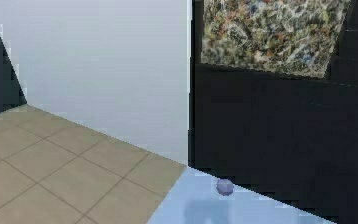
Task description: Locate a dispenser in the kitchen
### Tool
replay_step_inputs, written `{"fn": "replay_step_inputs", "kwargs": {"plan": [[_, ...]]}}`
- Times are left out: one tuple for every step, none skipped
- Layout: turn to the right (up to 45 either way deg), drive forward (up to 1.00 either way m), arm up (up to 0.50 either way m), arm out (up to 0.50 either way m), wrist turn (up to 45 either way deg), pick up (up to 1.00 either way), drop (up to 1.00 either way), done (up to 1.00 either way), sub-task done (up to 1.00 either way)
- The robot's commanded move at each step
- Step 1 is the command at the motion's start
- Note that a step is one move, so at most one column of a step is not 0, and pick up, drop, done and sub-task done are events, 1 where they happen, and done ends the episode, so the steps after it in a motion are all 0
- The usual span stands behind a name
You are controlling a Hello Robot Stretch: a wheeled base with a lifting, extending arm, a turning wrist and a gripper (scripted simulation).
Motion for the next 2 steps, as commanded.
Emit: {"fn": "replay_step_inputs", "kwargs": {"plan": [[6.0, 0.00, 0.00, 0.00, 0.0, 0.00, 0.00, 0.00, 0.00], [0.0, 0.05, 0.00, 0.00, 0.0, 0.00, 0.00, 0.00, 0.00]]}}
